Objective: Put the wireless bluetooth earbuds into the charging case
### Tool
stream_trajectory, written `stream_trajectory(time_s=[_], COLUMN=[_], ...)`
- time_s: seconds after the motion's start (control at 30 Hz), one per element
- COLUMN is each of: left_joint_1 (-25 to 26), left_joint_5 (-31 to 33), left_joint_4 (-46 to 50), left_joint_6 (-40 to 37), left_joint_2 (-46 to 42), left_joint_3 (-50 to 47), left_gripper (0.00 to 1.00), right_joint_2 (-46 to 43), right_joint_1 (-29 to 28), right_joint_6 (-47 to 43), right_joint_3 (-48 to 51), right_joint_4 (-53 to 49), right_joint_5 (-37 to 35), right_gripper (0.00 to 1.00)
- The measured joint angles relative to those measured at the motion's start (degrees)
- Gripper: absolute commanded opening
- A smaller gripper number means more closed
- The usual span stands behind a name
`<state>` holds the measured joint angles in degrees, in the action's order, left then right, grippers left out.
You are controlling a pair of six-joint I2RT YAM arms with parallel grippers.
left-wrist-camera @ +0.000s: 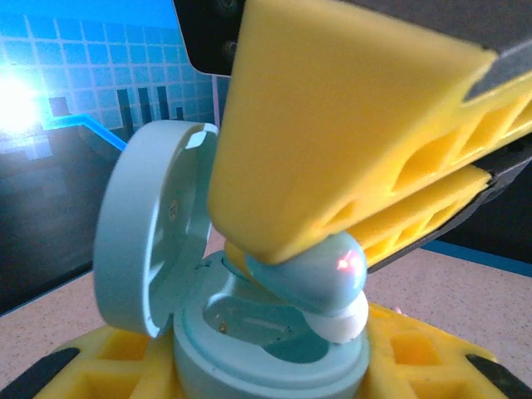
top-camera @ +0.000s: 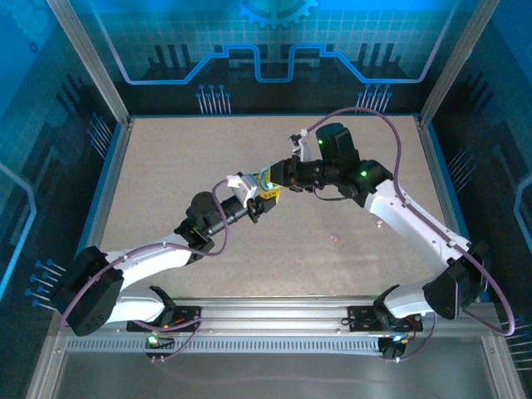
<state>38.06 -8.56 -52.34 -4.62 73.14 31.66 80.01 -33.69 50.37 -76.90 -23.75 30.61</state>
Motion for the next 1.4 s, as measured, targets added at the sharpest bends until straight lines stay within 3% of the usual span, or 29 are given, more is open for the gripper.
stream_trajectory(time_s=[0.6,1.4], left_joint_1=[0.5,0.7], left_joint_5=[1.4,1.9], left_joint_4=[-0.8,-0.7], left_joint_6=[2.8,4.6], left_joint_2=[0.0,0.4], left_joint_3=[0.0,0.0], left_gripper=[0.35,0.35], right_joint_2=[-2.9,-2.8], right_joint_1=[-3.4,-6.3], right_joint_6=[-1.4,-4.2], right_joint_3=[1.4,1.8], right_joint_4=[3.1,2.4], right_joint_5=[-11.9,-16.8], right_gripper=[0.21,0.25])
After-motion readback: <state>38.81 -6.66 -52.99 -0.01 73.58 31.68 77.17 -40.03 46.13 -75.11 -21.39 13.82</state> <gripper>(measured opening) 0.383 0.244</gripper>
